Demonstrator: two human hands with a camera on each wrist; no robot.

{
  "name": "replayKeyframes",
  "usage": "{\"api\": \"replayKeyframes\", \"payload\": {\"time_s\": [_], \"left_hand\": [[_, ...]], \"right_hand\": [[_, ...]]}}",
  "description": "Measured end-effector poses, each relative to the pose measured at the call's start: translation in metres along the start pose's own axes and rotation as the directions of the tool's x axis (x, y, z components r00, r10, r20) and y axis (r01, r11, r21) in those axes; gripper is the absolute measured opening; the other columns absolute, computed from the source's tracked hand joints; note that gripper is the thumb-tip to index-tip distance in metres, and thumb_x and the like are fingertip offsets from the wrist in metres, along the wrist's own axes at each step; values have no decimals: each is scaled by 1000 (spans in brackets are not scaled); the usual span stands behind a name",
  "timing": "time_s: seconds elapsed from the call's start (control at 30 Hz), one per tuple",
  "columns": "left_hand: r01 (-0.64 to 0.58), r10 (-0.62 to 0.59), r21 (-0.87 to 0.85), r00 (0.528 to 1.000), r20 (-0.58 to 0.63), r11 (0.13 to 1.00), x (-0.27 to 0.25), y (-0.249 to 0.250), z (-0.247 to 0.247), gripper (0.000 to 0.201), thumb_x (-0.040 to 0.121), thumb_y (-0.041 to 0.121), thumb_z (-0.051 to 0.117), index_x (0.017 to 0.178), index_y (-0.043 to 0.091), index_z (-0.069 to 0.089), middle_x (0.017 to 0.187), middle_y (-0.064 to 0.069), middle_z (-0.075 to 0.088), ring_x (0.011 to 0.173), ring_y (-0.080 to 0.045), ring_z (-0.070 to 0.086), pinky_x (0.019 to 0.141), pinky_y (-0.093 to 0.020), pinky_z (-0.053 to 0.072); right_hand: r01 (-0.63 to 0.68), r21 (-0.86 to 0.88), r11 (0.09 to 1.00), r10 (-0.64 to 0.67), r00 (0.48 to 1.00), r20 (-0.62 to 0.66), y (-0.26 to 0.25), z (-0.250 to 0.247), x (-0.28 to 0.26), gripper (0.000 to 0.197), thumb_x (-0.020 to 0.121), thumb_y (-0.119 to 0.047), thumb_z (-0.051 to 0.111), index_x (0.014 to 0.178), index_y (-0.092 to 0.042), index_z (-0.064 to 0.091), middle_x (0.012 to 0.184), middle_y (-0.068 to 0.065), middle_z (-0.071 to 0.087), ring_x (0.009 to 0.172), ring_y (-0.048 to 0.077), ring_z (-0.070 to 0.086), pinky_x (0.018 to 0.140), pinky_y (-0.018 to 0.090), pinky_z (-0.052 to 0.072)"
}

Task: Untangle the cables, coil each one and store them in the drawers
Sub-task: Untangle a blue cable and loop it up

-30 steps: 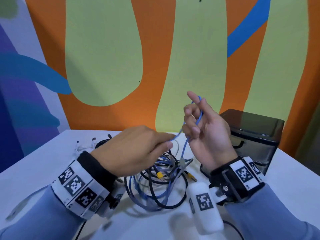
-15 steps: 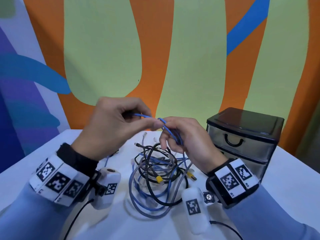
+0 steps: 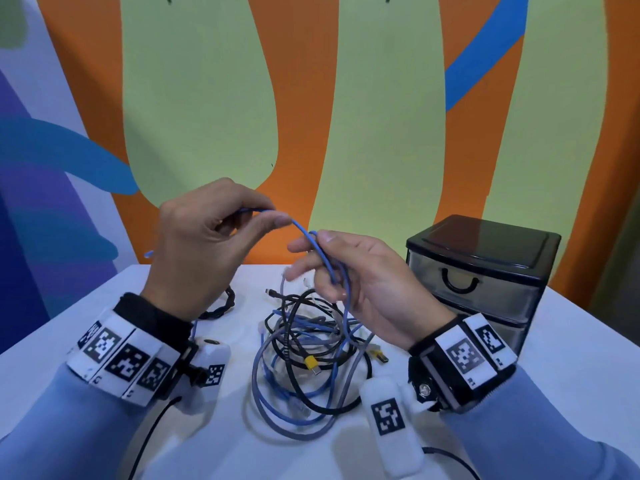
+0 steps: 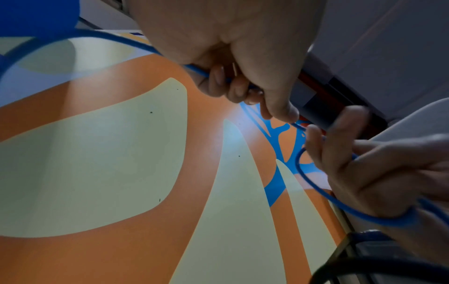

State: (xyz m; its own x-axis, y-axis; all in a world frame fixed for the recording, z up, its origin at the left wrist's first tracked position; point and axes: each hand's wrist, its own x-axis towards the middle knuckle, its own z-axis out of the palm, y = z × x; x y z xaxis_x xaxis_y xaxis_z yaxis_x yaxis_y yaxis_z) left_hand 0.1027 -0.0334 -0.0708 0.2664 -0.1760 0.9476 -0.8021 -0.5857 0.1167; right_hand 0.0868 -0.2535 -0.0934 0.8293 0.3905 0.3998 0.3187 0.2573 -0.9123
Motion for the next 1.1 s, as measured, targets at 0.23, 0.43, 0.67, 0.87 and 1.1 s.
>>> {"api": "replayKeyframes", "payload": {"time_s": [0.23,0.43,0.67,0.87,1.1], "left_hand": [[-20,24,41,995,-99,999,1,-3,-1,19,96,26,82,91,7,81,75,-5,68,64,-26,57,60,-40,43],[-36,46,162,997,-59,986,-2,-4,3,17,98,34,78,97,18,84,72,1,60,60,-21,51,55,-41,43],[88,-110,147,983,149,985,-8,-4,16,32,106,49,59,107,27,82,64,11,54,60,-9,48,57,-41,43],[-30,-68,140,763,643,990,-18,20,25,31,107,53,46,85,34,57,58,2,48,55,-17,45,54,-43,43],[178,-63,-211,886,459,961,-2,38,10,21,99,35,74,84,20,77,61,-2,59,57,-5,30,52,-19,30]], "right_hand": [[-29,52,998,23,994,108,-1,0,-2,38,109,-13,45,124,17,64,118,32,69,77,14,56,79,22,50],[-94,188,978,68,988,139,-2,3,0,37,108,-9,38,132,9,59,78,12,63,49,10,34,56,22,28],[-48,377,925,18,996,82,-5,4,3,34,106,-20,43,121,2,65,65,4,48,51,10,30,58,27,22],[199,399,895,-73,948,-309,2,-6,11,35,112,-9,38,140,9,48,87,10,71,63,12,56,63,19,47],[-12,-139,990,-26,963,-267,16,-7,14,32,113,-10,38,128,8,60,74,7,71,60,13,66,65,25,52]]}}
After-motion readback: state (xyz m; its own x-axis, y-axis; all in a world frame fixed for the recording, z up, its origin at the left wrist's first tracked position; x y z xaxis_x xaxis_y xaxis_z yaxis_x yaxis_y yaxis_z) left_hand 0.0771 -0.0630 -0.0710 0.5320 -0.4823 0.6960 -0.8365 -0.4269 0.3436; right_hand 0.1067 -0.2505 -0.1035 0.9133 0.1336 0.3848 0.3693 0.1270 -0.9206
